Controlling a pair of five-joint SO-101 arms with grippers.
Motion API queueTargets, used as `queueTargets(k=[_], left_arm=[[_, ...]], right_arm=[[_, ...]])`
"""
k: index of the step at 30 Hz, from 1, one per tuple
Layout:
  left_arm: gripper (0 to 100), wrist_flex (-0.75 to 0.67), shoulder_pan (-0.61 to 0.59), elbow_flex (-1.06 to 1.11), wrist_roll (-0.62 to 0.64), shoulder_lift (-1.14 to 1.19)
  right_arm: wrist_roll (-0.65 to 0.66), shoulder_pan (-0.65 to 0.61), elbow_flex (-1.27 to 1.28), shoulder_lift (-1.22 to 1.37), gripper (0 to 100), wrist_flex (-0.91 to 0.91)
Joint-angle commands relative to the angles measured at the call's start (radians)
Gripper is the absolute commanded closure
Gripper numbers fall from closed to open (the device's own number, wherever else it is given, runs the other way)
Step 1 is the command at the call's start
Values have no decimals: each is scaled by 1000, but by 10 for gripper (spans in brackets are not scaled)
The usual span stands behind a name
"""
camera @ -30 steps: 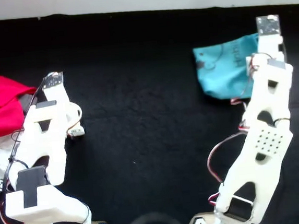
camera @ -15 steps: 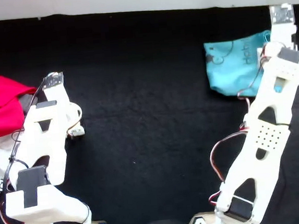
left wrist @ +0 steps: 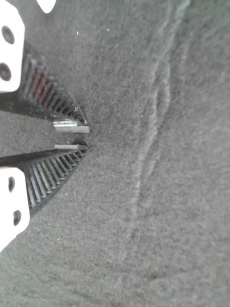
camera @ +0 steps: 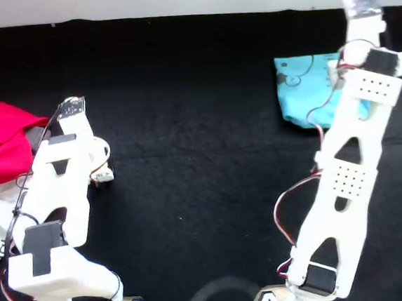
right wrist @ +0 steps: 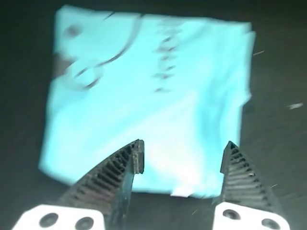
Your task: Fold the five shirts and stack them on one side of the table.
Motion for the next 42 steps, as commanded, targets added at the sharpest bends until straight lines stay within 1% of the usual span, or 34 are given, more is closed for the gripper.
queueTargets(k=[1, 3, 5, 6, 8, 9, 11, 14, 17, 20, 25, 30, 31, 34, 38, 40, 42], left_arm=[[912, 203, -8, -137, -5, -104], [870, 342, -25, -245, -6, -177], [809, 446, -74, -349, -8, -232], [782, 480, -113, -389, -9, -252], [751, 523, -211, -463, -12, -260], [755, 529, -266, -489, -40, -260], [769, 526, -371, -515, -146, -259], [782, 522, -492, -519, -281, -259], [779, 454, -584, -518, -338, -259], [779, 365, -654, -518, -373, -259], [778, 288, -705, -516, -422, -259], [778, 152, -734, -516, -427, -228], [778, 133, -737, -516, -430, -205], [779, 112, -739, -518, -496, -110], [784, 114, -722, -535, -505, -1], [822, 120, -700, -538, -499, 5], [935, 138, -673, -552, -474, 2]], right_arm=[[8, -51, -120, -111, 744, 51], [8, -67, -119, -131, 744, 51], [8, -85, -119, -153, 744, 53], [-3, -90, -119, -168, 744, 53], [-71, -102, -116, -206, 744, 53], [-106, -105, -116, -228, 744, 53], [-147, -108, -116, -272, 744, 53], [-150, -108, -113, -335, 744, 53], [-150, -110, -24, -417, 744, 53], [-150, -131, 176, -532, 744, 53], [-152, -200, 647, -794, 744, 51], [-152, -292, 1082, -1035, 744, 45], [-153, -309, 1148, -1072, 744, 45], [-153, -349, 1313, -1175, 744, 24], [-153, -357, 1484, -1274, 744, -44], [-153, -354, 1572, -1310, 751, -81], [-153, -352, 1666, -1346, 798, -117]])
